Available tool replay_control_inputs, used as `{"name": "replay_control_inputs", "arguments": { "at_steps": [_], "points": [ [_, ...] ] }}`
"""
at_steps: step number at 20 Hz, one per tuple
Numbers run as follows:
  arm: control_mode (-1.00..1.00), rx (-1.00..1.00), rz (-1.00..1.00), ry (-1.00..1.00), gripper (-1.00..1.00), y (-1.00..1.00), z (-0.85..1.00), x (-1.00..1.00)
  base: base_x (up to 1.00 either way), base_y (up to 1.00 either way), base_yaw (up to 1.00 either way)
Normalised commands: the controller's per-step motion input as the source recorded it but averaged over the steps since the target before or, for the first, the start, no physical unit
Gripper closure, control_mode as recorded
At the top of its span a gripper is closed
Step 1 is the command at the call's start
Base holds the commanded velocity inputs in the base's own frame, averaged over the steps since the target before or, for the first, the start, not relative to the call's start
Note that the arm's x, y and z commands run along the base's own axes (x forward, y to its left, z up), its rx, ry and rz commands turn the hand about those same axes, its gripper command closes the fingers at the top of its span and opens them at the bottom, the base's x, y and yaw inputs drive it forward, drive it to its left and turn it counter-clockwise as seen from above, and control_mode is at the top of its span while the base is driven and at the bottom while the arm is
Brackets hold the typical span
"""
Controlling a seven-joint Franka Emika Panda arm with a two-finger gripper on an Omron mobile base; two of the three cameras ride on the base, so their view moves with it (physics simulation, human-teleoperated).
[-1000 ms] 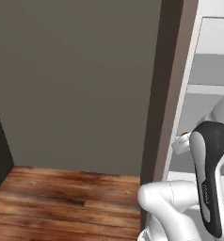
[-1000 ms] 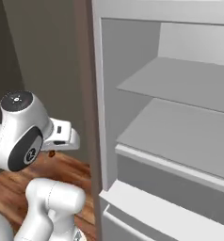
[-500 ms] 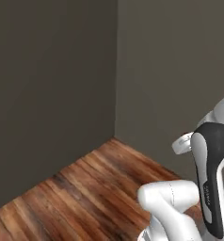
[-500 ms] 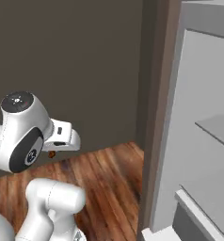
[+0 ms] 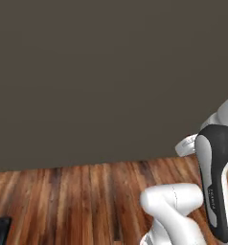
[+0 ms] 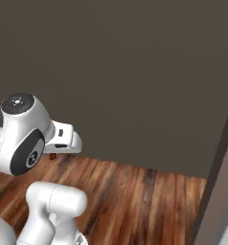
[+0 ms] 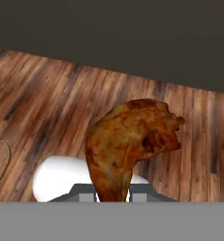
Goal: Open the fridge, remove the banana, broccoli, and chicken drumstick, and place them on any counter.
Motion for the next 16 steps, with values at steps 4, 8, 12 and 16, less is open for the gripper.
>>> {"name": "replay_control_inputs", "arguments": {
  "at_steps": [4,8,12,16],
  "points": [
    [1.0,0.0,0.0,0.0,1.0,0.0,0.0,0.0,0.0,0.0,1.0],
    [1.0,0.0,0.0,0.0,1.0,0.0,0.0,0.0,0.0,0.0,1.0],
    [1.0,0.0,0.0,0.0,1.0,0.0,0.0,0.0,0.0,0.0,1.0],
    [1.0,0.0,0.0,0.0,1.0,0.0,0.0,0.0,0.0,0.0,1.0]
  ]
}}
